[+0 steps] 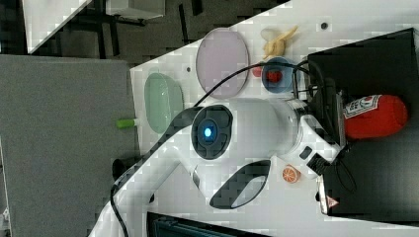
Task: Pick Ketchup from oven and place it on table.
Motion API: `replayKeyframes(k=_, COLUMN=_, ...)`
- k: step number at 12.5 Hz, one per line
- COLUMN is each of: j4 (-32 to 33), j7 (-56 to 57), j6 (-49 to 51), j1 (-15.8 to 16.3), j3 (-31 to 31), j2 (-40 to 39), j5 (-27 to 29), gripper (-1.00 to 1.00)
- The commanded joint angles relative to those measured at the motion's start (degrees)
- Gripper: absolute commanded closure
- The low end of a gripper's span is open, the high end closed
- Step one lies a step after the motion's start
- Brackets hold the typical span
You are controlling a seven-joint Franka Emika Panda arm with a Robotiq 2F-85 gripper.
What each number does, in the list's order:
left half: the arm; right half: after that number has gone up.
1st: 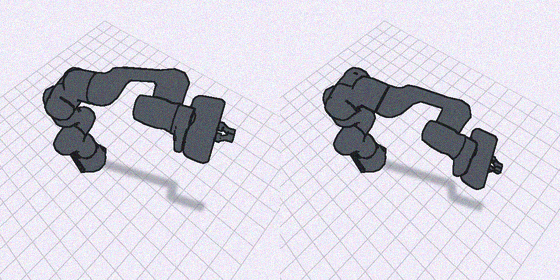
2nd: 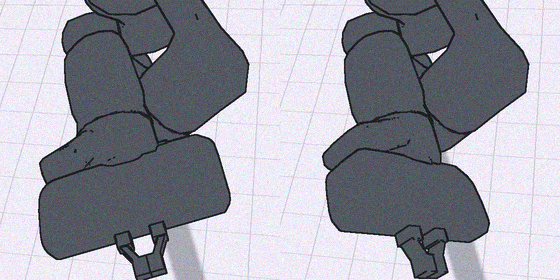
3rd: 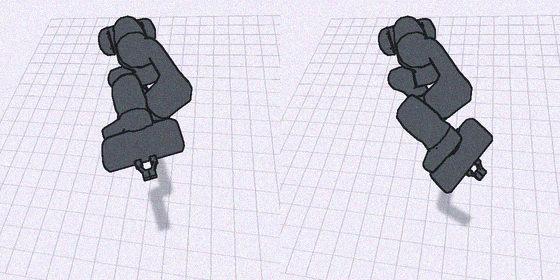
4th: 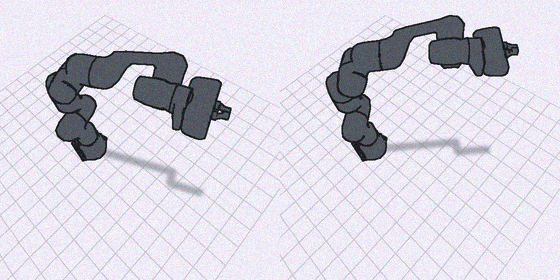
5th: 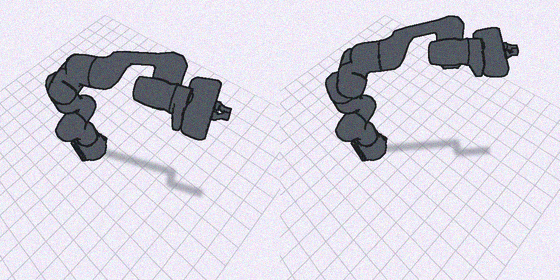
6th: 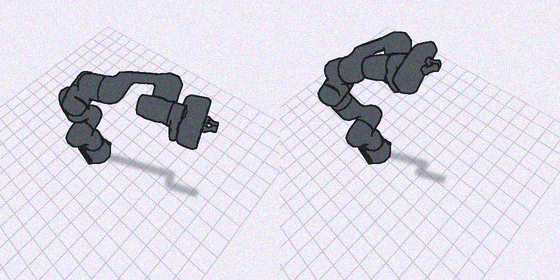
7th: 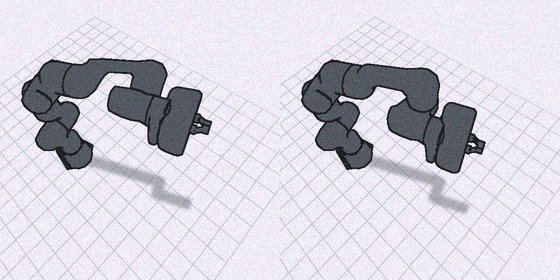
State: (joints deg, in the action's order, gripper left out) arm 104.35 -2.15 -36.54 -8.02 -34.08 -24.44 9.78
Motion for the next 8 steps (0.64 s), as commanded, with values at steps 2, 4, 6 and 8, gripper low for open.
replayKeyframes(k=2, j4=-2.97, j7=-0.13, j6=-0.05, j1=-0.93, j3=-0.94, j2=-0.11, j5=0.84, gripper=-0.27)
replayKeyframes(k=4, j4=-4.87, j7=-0.13, j6=3.14, j1=-0.11, j3=-0.71, j2=1.04, j5=0.83, gripper=-0.27)
replayKeyframes(k=6, j4=-8.06, j7=-0.09, j6=9.19, j1=1.99, j3=-0.36, j2=3.47, j5=0.65, gripper=-0.27)
replayKeyframes(k=8, j4=-11.11, j7=-0.05, j6=14.46, j1=4.81, j3=0.53, j2=6.36, j5=0.01, gripper=-0.27)
